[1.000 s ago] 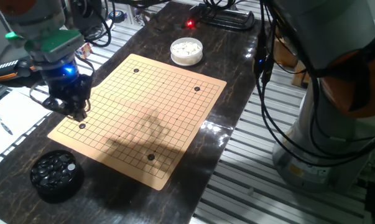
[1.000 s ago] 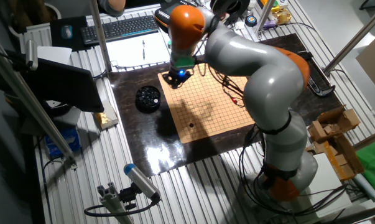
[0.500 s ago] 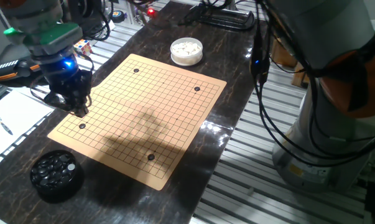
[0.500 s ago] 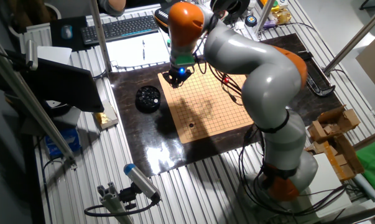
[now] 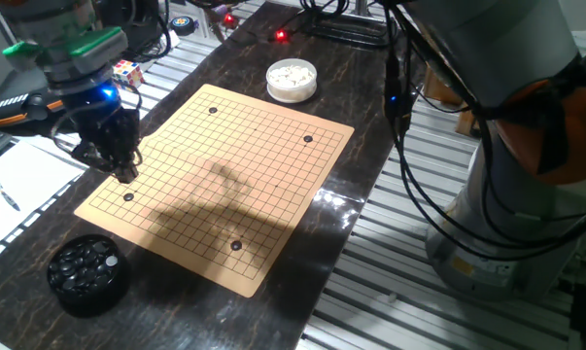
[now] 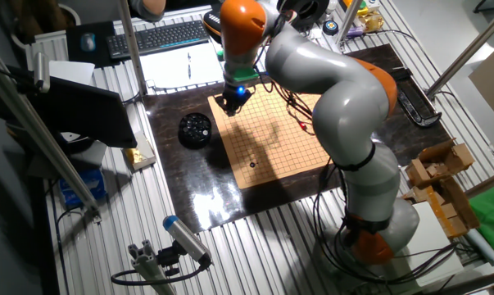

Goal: Play the first move as black on the 3-4 point in the upper right corner of the Go board

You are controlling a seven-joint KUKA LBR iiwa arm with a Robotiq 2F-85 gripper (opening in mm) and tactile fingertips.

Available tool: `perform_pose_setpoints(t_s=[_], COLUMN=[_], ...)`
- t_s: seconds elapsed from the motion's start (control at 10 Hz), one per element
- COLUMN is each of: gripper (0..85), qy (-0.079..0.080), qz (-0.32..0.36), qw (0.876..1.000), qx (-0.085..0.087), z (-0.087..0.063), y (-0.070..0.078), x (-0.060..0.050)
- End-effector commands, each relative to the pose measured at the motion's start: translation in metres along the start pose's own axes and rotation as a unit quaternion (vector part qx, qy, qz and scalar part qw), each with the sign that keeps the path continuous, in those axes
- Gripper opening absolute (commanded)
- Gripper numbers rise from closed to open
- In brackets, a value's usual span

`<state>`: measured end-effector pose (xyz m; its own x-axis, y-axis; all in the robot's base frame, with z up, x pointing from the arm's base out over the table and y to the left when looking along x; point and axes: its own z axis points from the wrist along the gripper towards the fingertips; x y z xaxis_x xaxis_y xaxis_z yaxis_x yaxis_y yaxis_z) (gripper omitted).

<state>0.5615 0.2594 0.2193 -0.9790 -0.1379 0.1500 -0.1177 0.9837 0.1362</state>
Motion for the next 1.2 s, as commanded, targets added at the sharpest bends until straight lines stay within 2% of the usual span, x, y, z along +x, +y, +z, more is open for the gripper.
perform_pose_setpoints(t_s=[0.0,0.1,0.2,0.3,0.8,1.0,1.1], gripper=[0.7,0.7,0.7,0.7,0.7,1.0,4.0], qy=[-0.005,-0.01,-0.011,-0.013,-0.046,-0.056,-0.058], qz=[0.007,0.018,0.031,0.046,0.138,0.168,0.179], qw=[1.0,1.0,0.999,0.999,0.988,0.983,0.981], qx=[0.003,0.005,-0.001,-0.017,-0.043,-0.048,-0.054], z=[0.0,0.005,0.012,0.022,0.067,0.089,0.096], y=[0.0,0.009,0.021,0.032,0.075,0.087,0.086], x=[0.0,-0.003,-0.007,-0.013,-0.036,-0.045,-0.05])
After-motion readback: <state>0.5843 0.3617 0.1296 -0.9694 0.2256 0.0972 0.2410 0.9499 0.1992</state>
